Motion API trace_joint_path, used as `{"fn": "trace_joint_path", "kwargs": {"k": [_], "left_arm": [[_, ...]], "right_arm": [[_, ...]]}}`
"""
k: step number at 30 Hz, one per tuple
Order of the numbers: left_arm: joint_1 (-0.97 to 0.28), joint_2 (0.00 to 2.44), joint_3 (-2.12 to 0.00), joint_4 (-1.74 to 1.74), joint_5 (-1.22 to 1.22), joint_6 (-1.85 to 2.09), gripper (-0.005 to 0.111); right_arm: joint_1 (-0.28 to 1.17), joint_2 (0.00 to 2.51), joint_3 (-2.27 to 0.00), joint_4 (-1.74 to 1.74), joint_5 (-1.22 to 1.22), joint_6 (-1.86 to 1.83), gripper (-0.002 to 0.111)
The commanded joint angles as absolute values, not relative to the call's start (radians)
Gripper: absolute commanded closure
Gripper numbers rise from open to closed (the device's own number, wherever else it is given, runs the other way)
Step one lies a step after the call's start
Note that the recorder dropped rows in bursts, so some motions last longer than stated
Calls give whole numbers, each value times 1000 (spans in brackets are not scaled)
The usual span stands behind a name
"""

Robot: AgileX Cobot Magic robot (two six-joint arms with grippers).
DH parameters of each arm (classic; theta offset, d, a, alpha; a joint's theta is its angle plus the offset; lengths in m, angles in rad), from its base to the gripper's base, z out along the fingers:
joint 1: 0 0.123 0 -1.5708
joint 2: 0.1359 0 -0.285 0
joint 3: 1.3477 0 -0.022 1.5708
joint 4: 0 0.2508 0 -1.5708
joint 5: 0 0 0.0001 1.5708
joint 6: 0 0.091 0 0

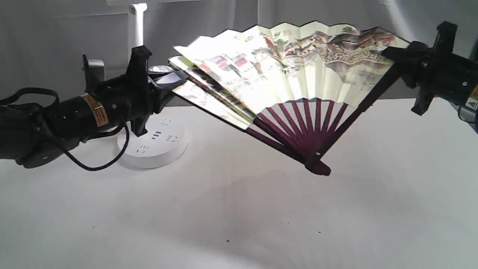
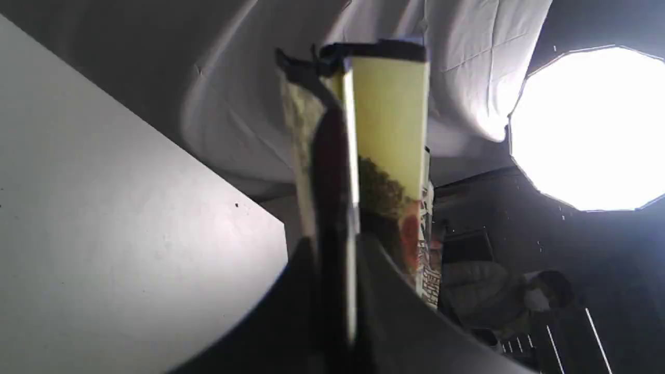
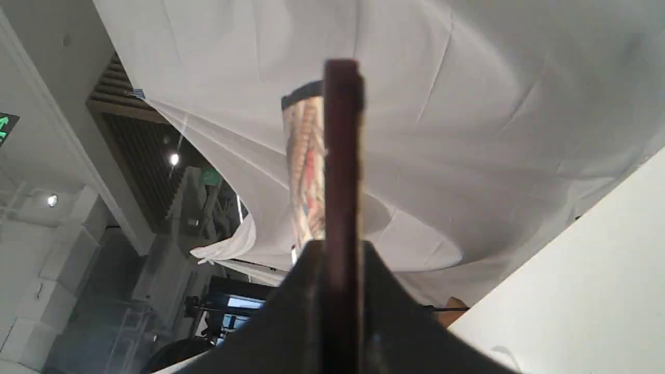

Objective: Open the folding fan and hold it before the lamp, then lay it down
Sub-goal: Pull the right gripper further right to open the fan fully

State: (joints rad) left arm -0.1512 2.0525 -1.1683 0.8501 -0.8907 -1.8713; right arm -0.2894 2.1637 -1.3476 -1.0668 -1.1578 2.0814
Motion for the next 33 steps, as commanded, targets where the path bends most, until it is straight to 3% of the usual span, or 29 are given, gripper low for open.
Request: {"fn": "trace_joint_path", "kwargs": {"k": [1,33], "left_arm": [[-150,2050,-1163,892,-858,-1842,107],[-150,2050,-1163,892,-858,-1851,107]], "right_arm": [[-326,2156,-1347,-1019,-1188,2087,108],[-429,2156,-1345,-1035,-1201,2087,108]]}}
